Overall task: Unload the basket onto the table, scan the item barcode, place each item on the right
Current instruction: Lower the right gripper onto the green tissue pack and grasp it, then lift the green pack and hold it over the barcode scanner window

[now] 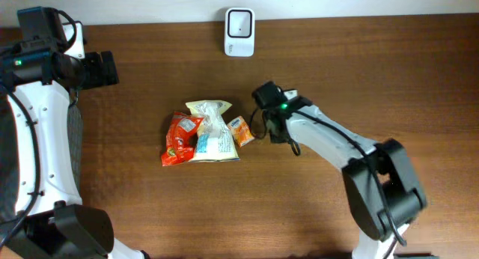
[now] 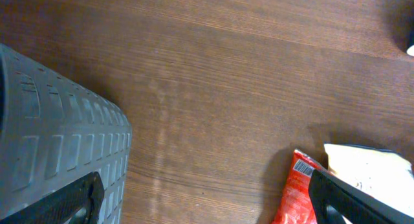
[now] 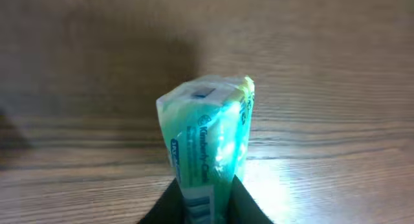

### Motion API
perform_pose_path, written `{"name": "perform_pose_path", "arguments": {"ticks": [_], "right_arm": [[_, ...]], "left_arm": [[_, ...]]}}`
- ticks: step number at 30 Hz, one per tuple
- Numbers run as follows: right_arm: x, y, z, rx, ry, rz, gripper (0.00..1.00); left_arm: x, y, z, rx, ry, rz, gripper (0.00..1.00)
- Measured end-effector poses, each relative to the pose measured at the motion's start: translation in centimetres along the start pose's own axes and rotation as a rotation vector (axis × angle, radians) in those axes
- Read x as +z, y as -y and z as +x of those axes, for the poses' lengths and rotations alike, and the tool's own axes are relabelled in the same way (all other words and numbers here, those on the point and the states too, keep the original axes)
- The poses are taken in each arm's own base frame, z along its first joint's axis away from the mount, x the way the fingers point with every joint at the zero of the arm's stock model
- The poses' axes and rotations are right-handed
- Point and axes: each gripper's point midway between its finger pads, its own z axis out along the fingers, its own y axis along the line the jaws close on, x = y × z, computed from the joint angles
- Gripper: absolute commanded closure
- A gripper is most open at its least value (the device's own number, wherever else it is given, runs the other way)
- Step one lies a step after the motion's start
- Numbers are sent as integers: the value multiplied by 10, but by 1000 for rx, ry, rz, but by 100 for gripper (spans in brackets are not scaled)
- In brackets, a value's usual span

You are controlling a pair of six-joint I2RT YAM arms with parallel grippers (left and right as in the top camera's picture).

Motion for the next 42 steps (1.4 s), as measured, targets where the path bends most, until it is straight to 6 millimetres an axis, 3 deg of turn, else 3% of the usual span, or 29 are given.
{"name": "perform_pose_path", "arguments": {"ticks": [4, 6, 8, 13, 19, 24, 26, 28, 33, 37, 42], "right_arm": [[-14, -26, 3, -101, -26, -85, 50], [-38, -41, -19, -86, -1, -193, 45], [-50, -40, -28, -84, 0, -287, 44], [-28, 15, -33, 16, -100, -497, 42], [0, 3, -2, 8, -148, -648, 47], [13, -11, 9, 6, -124, -711, 60], [15, -14, 13, 7, -125, -728, 73], [14, -16, 11, 4, -113, -740, 96], [12, -18, 13, 40, -136, -754, 96], [-11, -31, 22, 75, -217, -894, 96], [-109, -41, -27, 60, -78, -1309, 96]], "left_arm": [[0, 0, 0, 0, 0, 0, 1], [0, 0, 0, 0, 0, 0, 1], [0, 0, 0, 0, 0, 0, 1], [0, 0, 0, 0, 0, 0, 1], [0, 0, 0, 0, 0, 0, 1], [0, 0, 0, 0, 0, 0, 1], [0, 0, 0, 0, 0, 0, 1], [0, 0, 0, 0, 0, 0, 1], [0, 0, 0, 0, 0, 0, 1], [0, 0, 0, 0, 0, 0, 1], [0, 0, 0, 0, 0, 0, 1]]}}
